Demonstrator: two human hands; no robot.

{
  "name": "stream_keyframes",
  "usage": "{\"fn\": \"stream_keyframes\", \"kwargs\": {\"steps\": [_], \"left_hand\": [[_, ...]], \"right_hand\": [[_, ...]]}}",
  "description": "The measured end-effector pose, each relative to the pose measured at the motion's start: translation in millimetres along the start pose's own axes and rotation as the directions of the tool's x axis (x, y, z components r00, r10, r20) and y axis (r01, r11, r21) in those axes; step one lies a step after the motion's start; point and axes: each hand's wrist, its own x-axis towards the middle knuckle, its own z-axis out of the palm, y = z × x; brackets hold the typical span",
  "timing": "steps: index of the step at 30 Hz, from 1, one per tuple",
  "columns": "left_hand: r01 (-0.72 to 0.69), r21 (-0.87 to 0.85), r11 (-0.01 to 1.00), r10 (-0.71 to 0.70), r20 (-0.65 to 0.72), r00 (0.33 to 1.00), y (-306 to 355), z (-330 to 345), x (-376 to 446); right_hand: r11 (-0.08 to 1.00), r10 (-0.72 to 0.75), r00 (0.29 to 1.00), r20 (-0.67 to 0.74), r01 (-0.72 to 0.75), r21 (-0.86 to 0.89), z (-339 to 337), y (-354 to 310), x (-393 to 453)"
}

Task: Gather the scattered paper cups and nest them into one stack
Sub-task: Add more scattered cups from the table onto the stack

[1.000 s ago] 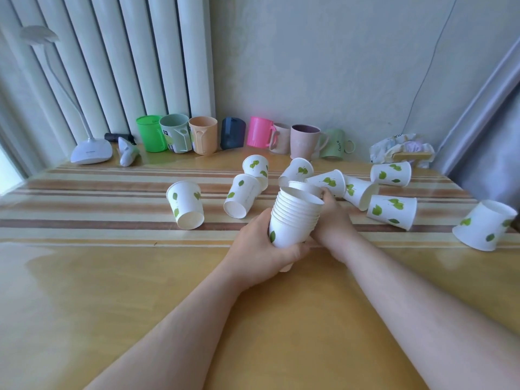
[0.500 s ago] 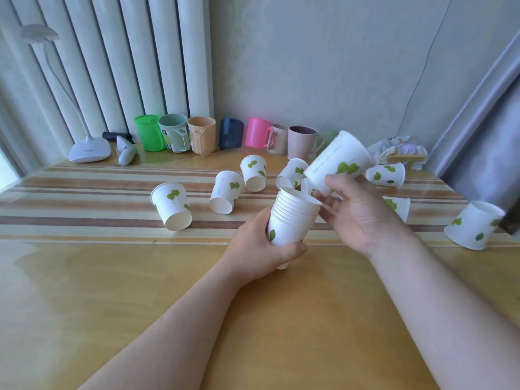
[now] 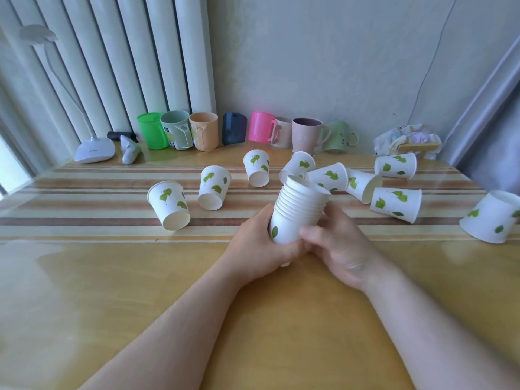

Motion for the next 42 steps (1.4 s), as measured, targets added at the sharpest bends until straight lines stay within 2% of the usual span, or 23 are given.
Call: {"fn": "stream_keyframes", "kwargs": {"steps": [5, 8, 11, 14, 16, 18, 20, 22, 23, 25, 26, 28, 30, 32, 35, 37, 39, 42], "left_hand": [[0.044, 0.012, 0.999, -0.043, -0.074, 0.996, -2.7, -2.6, -5.6], [0.044, 0.064, 0.997, -0.043, -0.005, 0.999, -2.8, -11.1, -14.0], [0.075, 0.11, 0.991, -0.081, 0.043, 0.996, -0.6, -26.0, -17.4], [0.143, -0.021, 0.989, -0.144, -0.037, 0.989, 2.6, -48.1, -16.5], [0.162, -0.031, 0.986, -0.164, -0.122, 0.979, -0.7, -66.7, -15.1], [0.179, 0.006, 0.984, -0.169, -0.306, 0.937, -10.3, -87.4, -13.3], [0.232, 0.094, 0.968, -0.138, -0.575, 0.806, -25.6, -106.3, -10.1], [0.319, 0.118, 0.94, -0.133, -0.734, 0.665, -39.3, -119.5, -5.2], [0.383, 0.074, 0.921, -0.203, -0.748, 0.632, -44.7, -123.8, -1.9], [0.544, -0.027, 0.839, -0.419, -0.67, 0.613, -55.2, -128.3, 6.0], [0.604, -0.022, 0.797, -0.488, -0.613, 0.622, -59.4, -129.2, 9.4], [0.637, 0.016, 0.771, -0.53, -0.538, 0.655, -64.9, -128.2, 12.7], [0.584, -0.055, 0.81, -0.506, -0.571, 0.647, -65.6, -125.6, 11.5], [0.505, -0.205, 0.838, -0.512, -0.616, 0.599, -59.3, -120.5, 4.9], [0.264, -0.344, 0.901, -0.434, -0.684, 0.586, -34.3, -105.2, -4.8], [0.011, -0.414, 0.91, -0.324, -0.694, 0.643, -1.0, -92.4, -5.1], [-0.207, -0.47, 0.858, -0.186, -0.66, 0.728, 33.5, -79.2, 0.0], [-0.319, -0.506, 0.802, -0.031, -0.569, 0.822, 71.2, -58.8, 9.8]], "right_hand": [[0.962, -0.059, 0.998, -0.019, 0.052, -0.269, 10.6, 11.9, 2.0], [0.901, -0.132, 0.988, -0.084, 0.084, -0.426, 6.3, 11.0, 3.1], [0.874, -0.164, 0.977, -0.136, 0.08, -0.48, -2.5, 11.2, 2.4], [0.879, -0.127, 0.984, -0.124, 0.054, -0.474, -4.7, 11.7, 3.4], [0.881, -0.092, 0.99, -0.103, 0.033, -0.471, -5.3, 12.6, 4.7], [0.879, -0.069, 0.994, -0.086, 0.02, -0.477, -5.9, 13.9, 4.6], [0.875, -0.06, 0.995, -0.083, 0.012, -0.483, -6.0, 14.7, 4.1], [0.874, -0.052, 0.995, -0.08, 0.006, -0.486, -6.0, 15.0, 3.5], [0.873, -0.05, 0.996, -0.075, 0.007, -0.487, -5.9, 15.0, 3.4], [0.869, -0.045, 0.997, -0.064, 0.008, -0.494, -5.1, 14.4, 3.5], [0.868, -0.044, 0.997, -0.06, 0.008, -0.496, -4.9, 14.3, 3.7], [0.867, -0.037, 0.998, -0.054, 0.005, -0.499, -5.4, 14.2, 4.1], [0.865, -0.033, 0.998, -0.046, 0.005, -0.503, -5.4, 14.0, 4.4], [0.864, -0.032, 0.999, -0.039, 0.008, -0.504, -4.8, 13.3, 4.0], [0.863, -0.035, 0.999, -0.041, 0.01, -0.506, -3.4, 13.3, 3.2], [0.861, -0.038, 0.998, -0.047, 0.009, -0.508, -2.5, 13.7, 3.0], [0.857, -0.053, 0.997, -0.062, 0.014, -0.515, -1.7, 13.9, 2.5], [0.842, -0.1, 0.99, -0.095, 0.033, -0.538, -1.9, 12.3, 0.6]]}}
